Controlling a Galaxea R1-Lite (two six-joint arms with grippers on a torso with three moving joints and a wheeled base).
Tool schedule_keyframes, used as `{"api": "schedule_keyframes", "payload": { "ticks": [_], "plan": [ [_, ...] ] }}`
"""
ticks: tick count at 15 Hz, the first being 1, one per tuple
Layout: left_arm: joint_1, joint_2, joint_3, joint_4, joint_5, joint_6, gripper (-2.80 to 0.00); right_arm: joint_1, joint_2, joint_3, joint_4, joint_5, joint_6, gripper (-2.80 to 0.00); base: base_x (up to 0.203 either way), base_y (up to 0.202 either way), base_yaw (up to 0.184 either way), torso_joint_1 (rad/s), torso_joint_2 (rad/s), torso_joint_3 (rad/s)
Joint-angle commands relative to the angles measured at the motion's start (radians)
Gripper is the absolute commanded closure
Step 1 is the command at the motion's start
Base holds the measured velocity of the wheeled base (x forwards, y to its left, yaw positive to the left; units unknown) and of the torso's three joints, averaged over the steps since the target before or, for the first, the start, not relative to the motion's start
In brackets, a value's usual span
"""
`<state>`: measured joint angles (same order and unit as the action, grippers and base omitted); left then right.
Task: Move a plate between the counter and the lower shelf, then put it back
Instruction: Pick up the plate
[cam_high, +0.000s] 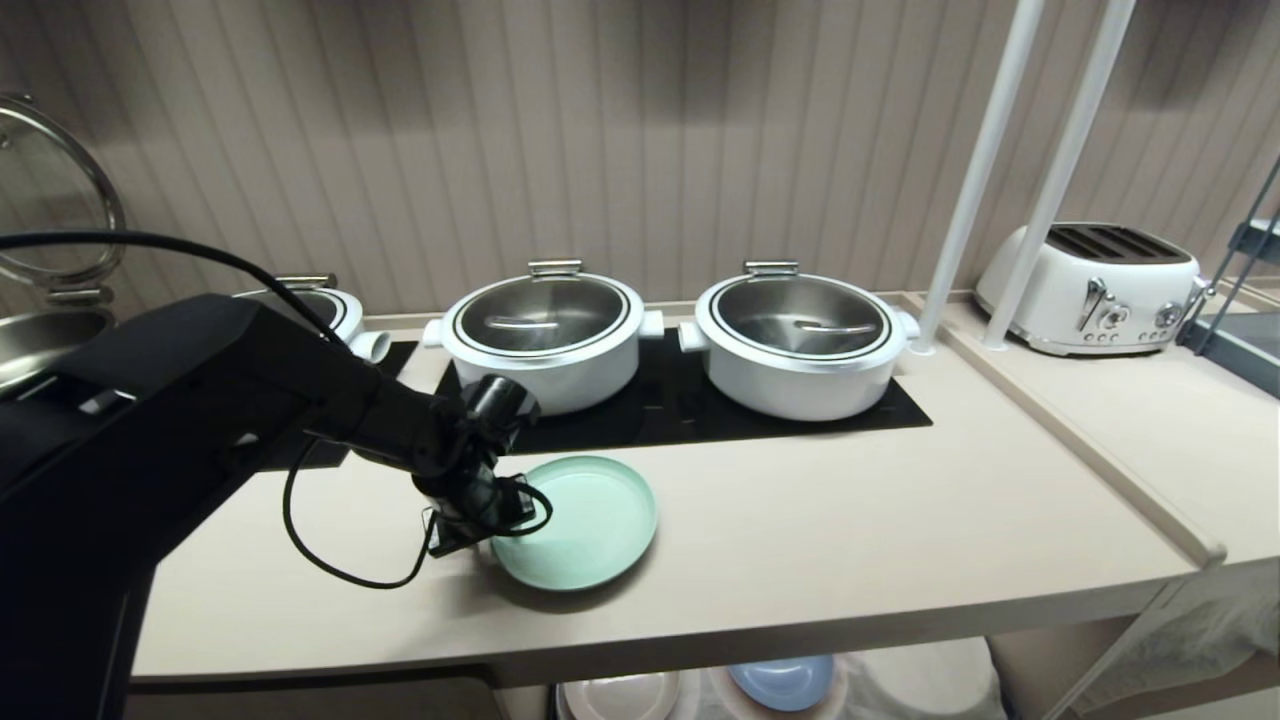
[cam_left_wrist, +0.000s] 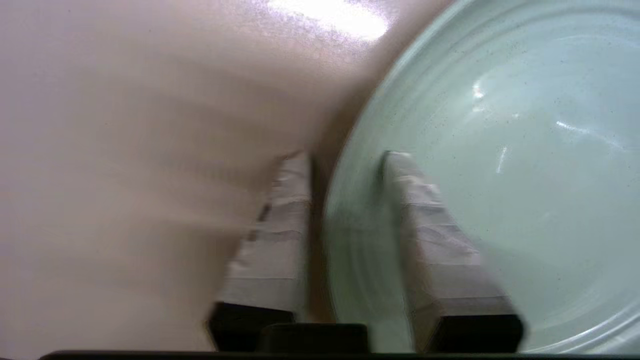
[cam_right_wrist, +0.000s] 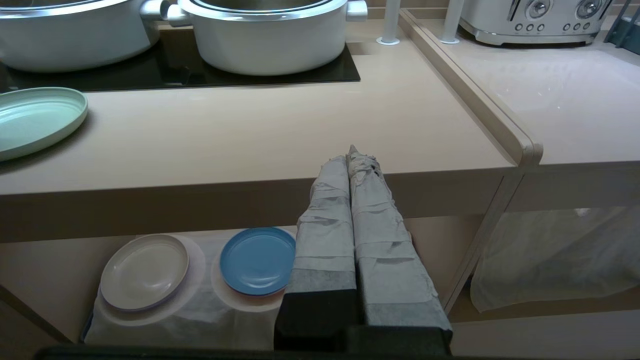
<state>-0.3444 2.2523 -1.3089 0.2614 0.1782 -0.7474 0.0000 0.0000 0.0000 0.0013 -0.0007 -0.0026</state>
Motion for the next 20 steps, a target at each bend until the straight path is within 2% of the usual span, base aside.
{"api": "schedule_keyframes", "payload": {
  "ticks": [1, 6, 10, 14, 20],
  "plan": [
    [0.004, -0.007, -0.001, 0.002, 0.003, -0.004, 0.00, -0.002, 0.000, 0.000, 0.000, -0.001, 0.000, 0.00, 0.000, 0.000, 0.000, 0.000, 0.00, 0.000],
    [0.002, -0.035, 0.004, 0.004, -0.002, -0.010, 0.00, 0.000, 0.000, 0.000, 0.000, 0.001, 0.000, 0.00, 0.000, 0.000, 0.000, 0.000, 0.00, 0.000],
    [0.001, -0.076, 0.024, 0.007, -0.003, -0.073, 0.00, 0.000, 0.000, 0.000, 0.000, 0.000, 0.001, 0.00, 0.000, 0.000, 0.000, 0.000, 0.00, 0.000],
    [0.003, -0.163, 0.135, 0.006, -0.022, -0.105, 0.00, 0.000, 0.000, 0.000, 0.000, 0.001, 0.001, 0.00, 0.000, 0.000, 0.000, 0.000, 0.00, 0.000],
    [0.014, -0.342, 0.363, 0.004, -0.052, -0.204, 0.00, 0.000, 0.000, 0.000, 0.000, -0.001, 0.000, 0.00, 0.000, 0.000, 0.000, 0.000, 0.00, 0.000]
  ]
}}
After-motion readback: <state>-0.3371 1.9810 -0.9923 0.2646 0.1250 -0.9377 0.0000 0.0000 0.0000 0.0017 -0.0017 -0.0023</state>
